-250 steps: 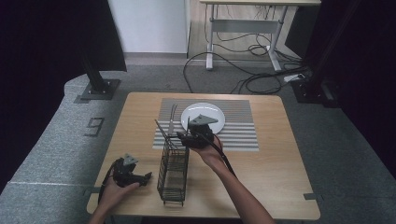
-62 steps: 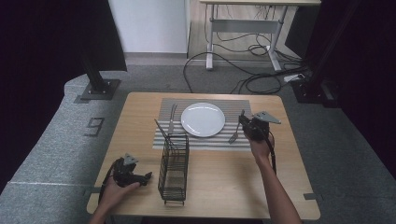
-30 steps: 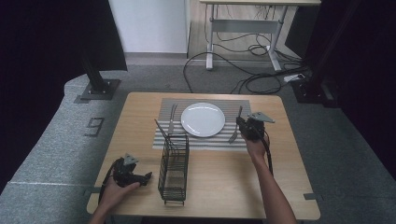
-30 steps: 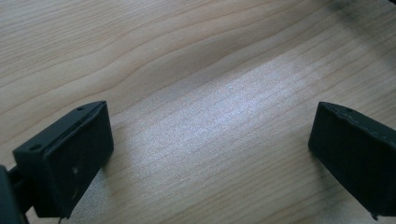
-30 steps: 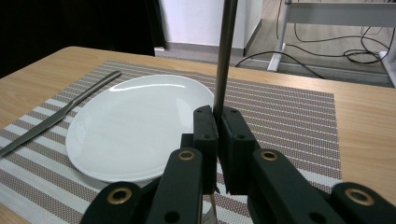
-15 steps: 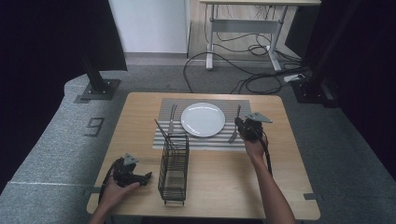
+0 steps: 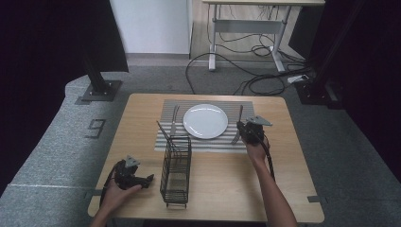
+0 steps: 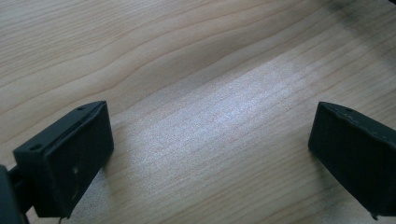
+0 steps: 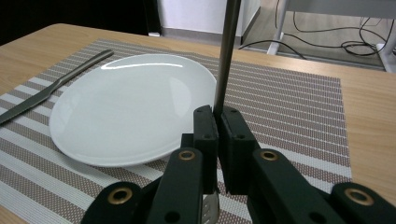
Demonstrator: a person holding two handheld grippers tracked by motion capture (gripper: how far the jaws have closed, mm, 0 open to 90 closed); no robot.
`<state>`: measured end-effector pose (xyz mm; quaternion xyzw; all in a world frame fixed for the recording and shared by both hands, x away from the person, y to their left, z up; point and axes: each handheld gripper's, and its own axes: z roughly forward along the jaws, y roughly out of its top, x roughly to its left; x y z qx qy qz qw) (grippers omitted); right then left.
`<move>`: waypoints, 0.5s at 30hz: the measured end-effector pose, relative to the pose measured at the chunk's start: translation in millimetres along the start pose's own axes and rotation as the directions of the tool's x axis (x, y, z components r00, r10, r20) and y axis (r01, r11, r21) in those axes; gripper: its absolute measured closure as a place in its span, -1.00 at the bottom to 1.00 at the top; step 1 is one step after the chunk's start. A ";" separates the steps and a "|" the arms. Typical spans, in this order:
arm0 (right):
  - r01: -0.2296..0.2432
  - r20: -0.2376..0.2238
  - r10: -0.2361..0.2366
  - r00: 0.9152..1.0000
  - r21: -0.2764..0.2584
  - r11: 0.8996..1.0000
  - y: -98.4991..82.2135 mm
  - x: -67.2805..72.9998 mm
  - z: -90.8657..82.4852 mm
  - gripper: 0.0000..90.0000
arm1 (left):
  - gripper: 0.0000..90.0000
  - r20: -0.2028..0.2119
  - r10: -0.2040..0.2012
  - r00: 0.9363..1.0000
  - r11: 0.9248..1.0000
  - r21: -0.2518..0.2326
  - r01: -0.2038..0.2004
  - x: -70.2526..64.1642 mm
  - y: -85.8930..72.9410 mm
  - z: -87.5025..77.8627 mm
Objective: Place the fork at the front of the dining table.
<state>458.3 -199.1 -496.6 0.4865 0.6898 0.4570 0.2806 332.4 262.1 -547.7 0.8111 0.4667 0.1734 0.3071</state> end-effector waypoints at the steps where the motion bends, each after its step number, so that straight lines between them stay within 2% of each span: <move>1: -0.002 0.003 0.002 1.000 0.001 1.000 -1.1 -0.4 0.2 0.90 | -1.00 0.000 0.000 1.000 1.000 0.000 0.000 0.0 0.0 0.0; 10: -0.004 0.011 0.004 1.000 0.033 0.999 -12.4 -1.2 5.8 0.91 | -1.00 -0.001 0.000 1.000 1.000 0.000 0.000 0.0 0.0 -0.1; 15: -0.003 0.021 0.003 1.000 0.027 1.000 -15.3 -1.5 7.7 0.91 | -1.00 0.000 0.000 1.000 1.000 0.000 0.000 0.0 0.0 -0.1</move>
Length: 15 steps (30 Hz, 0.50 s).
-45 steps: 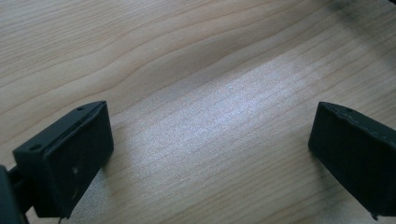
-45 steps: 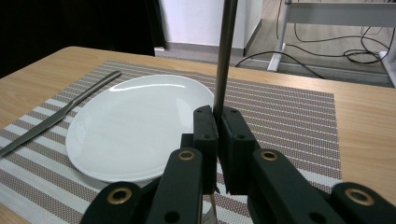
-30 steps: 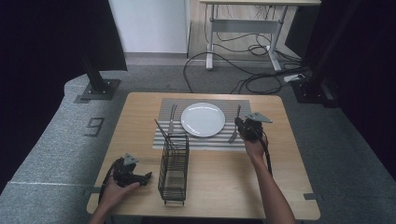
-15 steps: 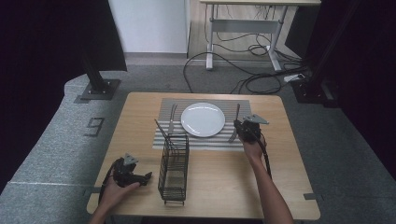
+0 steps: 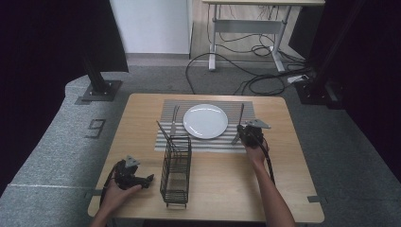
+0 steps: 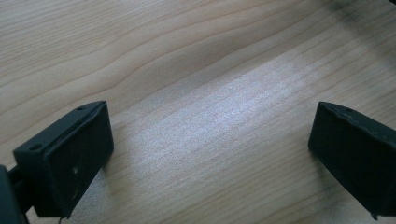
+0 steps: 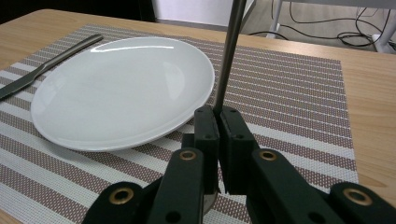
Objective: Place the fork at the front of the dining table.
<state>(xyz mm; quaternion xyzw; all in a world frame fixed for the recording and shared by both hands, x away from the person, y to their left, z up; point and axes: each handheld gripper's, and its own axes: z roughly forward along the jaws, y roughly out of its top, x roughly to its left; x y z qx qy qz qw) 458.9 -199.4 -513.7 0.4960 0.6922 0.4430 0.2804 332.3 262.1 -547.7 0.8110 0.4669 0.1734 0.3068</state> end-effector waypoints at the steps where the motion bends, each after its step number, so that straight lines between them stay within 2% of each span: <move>1: 0.001 0.001 -0.001 1.000 0.001 1.000 -0.3 0.2 0.1 0.91 | -1.00 0.000 0.000 1.000 1.000 0.000 0.000 0.0 0.0 0.0; 9: -0.004 0.010 0.004 1.000 0.017 1.000 -4.6 -1.0 0.6 0.91 | -1.00 -0.001 0.001 1.000 1.000 0.000 -0.001 0.0 0.0 0.0; 15: 0.012 0.025 -0.013 1.000 0.025 1.000 -8.3 -0.6 3.1 0.91 | -1.00 -0.001 0.000 1.000 1.000 -0.001 0.000 0.0 0.0 0.1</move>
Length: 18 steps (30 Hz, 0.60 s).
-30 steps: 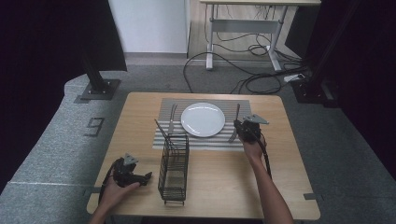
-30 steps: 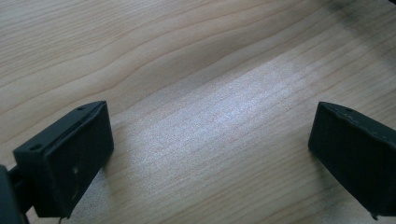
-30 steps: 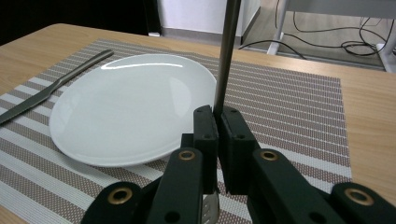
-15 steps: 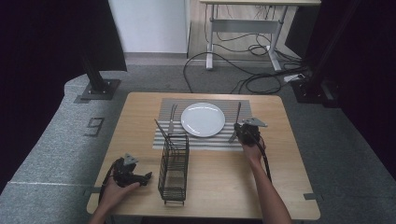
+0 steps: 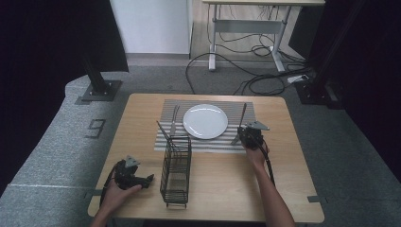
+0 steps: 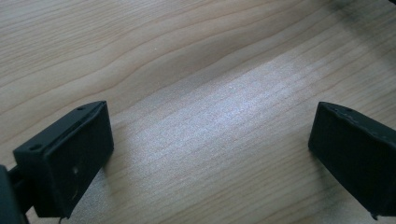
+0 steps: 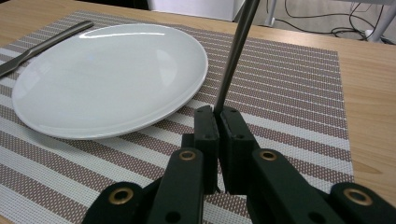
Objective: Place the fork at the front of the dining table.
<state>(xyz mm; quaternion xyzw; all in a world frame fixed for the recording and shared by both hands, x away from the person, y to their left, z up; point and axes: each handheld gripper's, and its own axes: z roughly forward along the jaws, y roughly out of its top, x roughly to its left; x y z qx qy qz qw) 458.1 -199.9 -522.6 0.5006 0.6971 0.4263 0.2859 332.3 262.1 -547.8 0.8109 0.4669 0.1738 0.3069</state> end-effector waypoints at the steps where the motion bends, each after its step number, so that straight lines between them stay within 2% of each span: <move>1: 0.003 0.000 -0.003 1.000 -0.001 1.000 -0.1 0.3 0.2 0.91 | -1.00 0.000 0.000 1.000 1.000 0.000 0.000 0.0 0.0 0.0; 6: 0.032 0.002 -0.032 0.999 -0.006 0.999 1.1 3.7 0.2 0.92 | -1.00 0.000 0.000 1.000 1.000 0.000 0.000 0.0 0.0 0.0; 13: 0.040 -0.003 -0.040 0.999 -0.008 0.999 3.5 5.6 -1.2 0.93 | -1.00 0.000 0.000 1.000 1.000 0.000 0.000 0.0 0.0 0.0; 18: 0.014 -0.023 -0.015 1.000 -0.030 0.999 8.0 1.0 -8.9 0.94 | -1.00 0.000 0.000 1.000 1.000 0.000 0.000 0.0 0.0 0.0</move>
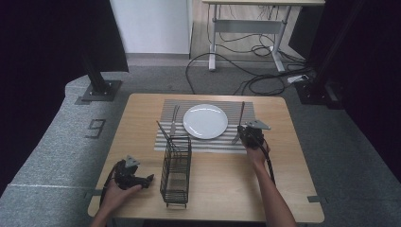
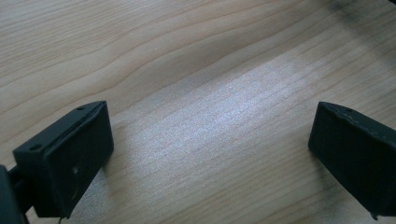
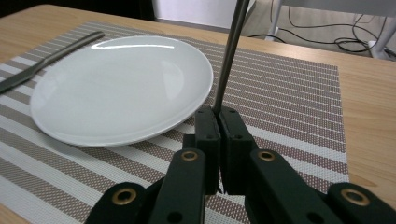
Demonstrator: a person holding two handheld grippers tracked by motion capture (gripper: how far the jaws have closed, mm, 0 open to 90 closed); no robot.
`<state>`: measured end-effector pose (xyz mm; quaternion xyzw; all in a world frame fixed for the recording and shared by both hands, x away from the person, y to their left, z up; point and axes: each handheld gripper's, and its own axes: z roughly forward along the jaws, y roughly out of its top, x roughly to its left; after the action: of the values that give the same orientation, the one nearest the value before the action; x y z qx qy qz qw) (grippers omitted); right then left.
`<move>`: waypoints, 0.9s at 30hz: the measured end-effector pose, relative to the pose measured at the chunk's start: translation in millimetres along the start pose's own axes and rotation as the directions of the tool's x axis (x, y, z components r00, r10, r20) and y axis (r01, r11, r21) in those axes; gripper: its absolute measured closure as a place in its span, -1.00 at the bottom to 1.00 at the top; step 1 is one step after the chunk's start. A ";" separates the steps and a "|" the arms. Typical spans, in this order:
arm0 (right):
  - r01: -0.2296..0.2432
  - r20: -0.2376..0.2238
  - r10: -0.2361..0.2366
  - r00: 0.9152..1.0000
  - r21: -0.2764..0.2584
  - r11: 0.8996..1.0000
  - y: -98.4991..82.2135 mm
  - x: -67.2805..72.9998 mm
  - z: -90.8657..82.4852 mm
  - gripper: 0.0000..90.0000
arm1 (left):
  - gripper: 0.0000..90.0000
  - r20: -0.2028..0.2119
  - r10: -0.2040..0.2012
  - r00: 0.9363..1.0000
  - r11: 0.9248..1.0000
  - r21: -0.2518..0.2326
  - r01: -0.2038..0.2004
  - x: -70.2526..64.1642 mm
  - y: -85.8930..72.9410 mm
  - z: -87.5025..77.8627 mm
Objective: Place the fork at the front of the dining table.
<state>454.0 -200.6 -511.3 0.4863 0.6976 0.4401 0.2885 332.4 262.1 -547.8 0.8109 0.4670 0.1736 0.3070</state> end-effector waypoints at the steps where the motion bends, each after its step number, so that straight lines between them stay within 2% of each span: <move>1: -0.001 -0.006 0.001 1.000 -0.001 1.000 0.6 -0.6 -1.2 0.93 | -1.00 0.000 0.000 1.000 1.000 0.000 0.000 0.0 0.0 0.0; 7: -0.002 -0.054 0.003 0.999 0.020 1.000 0.9 -1.7 -5.0 0.93 | -1.00 0.000 0.000 1.000 1.000 0.000 0.000 0.0 0.0 0.0; 14: -0.017 -0.078 0.022 0.997 0.069 0.997 -4.3 -3.4 1.1 0.93 | -1.00 0.000 0.000 1.000 1.000 0.000 0.000 0.0 0.0 0.0; 18: -0.049 -0.068 0.055 0.996 0.092 0.995 -6.2 -5.7 4.2 0.93 | -1.00 0.000 0.000 1.000 1.000 0.000 0.000 0.0 0.0 0.0; 27: -0.078 -0.062 0.085 0.994 0.109 0.991 -6.1 -8.8 8.5 0.92 | -1.00 0.000 0.000 1.000 1.000 0.000 0.000 0.0 0.0 0.0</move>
<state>461.7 -206.8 -520.8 0.5141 0.7089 0.4295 0.2208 332.4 262.1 -547.8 0.8110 0.4669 0.1736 0.3070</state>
